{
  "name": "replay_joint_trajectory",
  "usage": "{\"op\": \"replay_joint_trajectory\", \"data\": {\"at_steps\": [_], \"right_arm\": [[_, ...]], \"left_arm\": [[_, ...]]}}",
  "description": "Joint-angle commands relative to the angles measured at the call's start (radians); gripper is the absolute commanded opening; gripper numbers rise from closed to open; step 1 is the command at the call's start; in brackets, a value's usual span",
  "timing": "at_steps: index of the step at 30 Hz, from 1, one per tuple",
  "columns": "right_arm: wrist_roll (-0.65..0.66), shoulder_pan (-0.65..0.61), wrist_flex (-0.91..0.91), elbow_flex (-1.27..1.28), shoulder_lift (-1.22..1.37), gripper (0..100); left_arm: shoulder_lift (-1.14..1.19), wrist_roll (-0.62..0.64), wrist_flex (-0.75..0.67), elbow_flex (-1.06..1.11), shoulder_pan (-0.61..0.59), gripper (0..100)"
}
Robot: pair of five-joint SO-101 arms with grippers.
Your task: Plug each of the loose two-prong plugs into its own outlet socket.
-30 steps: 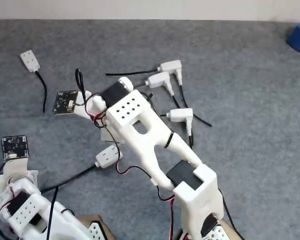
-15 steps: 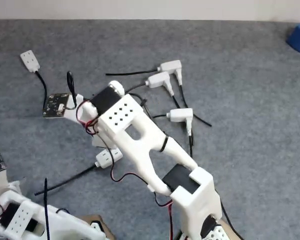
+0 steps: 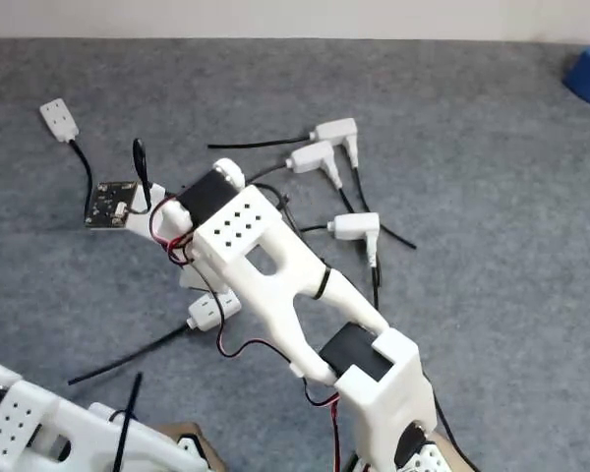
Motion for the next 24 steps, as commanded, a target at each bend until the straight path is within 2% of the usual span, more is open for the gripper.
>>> {"op": "replay_joint_trajectory", "data": {"at_steps": [1,8,24], "right_arm": [[-0.015,-0.01,0.002,-0.013,-0.01,0.8],[-0.017,0.018,-0.128,0.142,0.021,0.8],[0.014,0.074,-0.107,0.14,0.021,0.8]], "left_arm": [[-0.007,0.015,-0.017,-0.102,0.061,41],[-0.007,0.017,-0.018,-0.111,0.09,41],[-0.007,-0.011,-0.017,-0.07,0.111,42]]}}
